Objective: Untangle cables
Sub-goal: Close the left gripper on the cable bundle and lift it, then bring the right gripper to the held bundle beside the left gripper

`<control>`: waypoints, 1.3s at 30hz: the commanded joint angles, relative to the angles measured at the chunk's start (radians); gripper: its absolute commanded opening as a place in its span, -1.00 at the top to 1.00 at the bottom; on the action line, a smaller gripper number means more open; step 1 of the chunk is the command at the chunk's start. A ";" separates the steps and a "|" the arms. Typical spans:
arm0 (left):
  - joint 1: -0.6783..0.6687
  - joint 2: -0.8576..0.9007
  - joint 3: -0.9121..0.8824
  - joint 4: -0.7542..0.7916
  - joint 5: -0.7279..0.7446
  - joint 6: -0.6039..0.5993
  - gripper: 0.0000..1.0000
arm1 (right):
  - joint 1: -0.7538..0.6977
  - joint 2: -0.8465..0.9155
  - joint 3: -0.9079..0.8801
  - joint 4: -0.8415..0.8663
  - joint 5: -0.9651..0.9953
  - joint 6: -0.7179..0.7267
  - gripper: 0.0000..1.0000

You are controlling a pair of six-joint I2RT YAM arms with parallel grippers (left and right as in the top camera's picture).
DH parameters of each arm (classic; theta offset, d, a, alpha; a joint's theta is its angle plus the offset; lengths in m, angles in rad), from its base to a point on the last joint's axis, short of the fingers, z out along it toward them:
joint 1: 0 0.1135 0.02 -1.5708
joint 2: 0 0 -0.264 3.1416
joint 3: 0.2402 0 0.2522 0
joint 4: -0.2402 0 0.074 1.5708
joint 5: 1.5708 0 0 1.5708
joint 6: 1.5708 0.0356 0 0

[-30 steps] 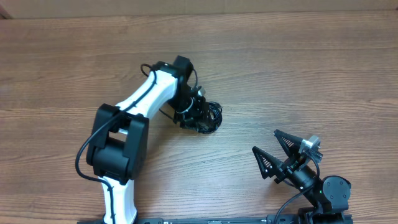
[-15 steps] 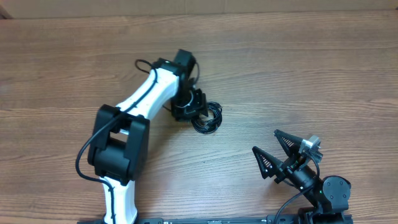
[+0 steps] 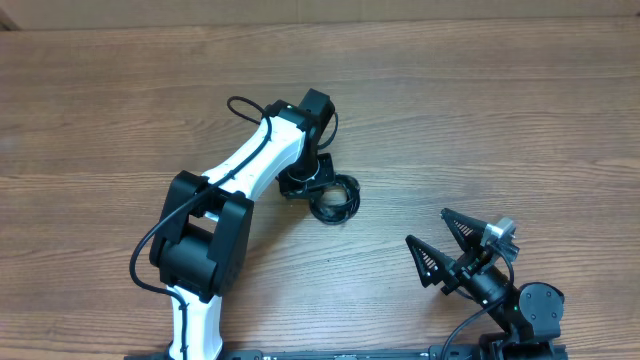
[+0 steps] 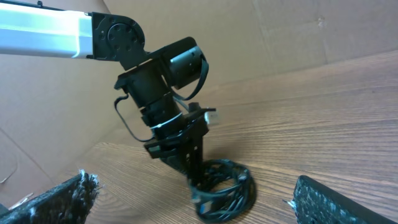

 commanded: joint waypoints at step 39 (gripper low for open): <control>-0.048 -0.629 0.174 -0.383 0.150 0.365 0.91 | -0.003 -0.005 0.115 0.659 -0.292 0.575 -1.00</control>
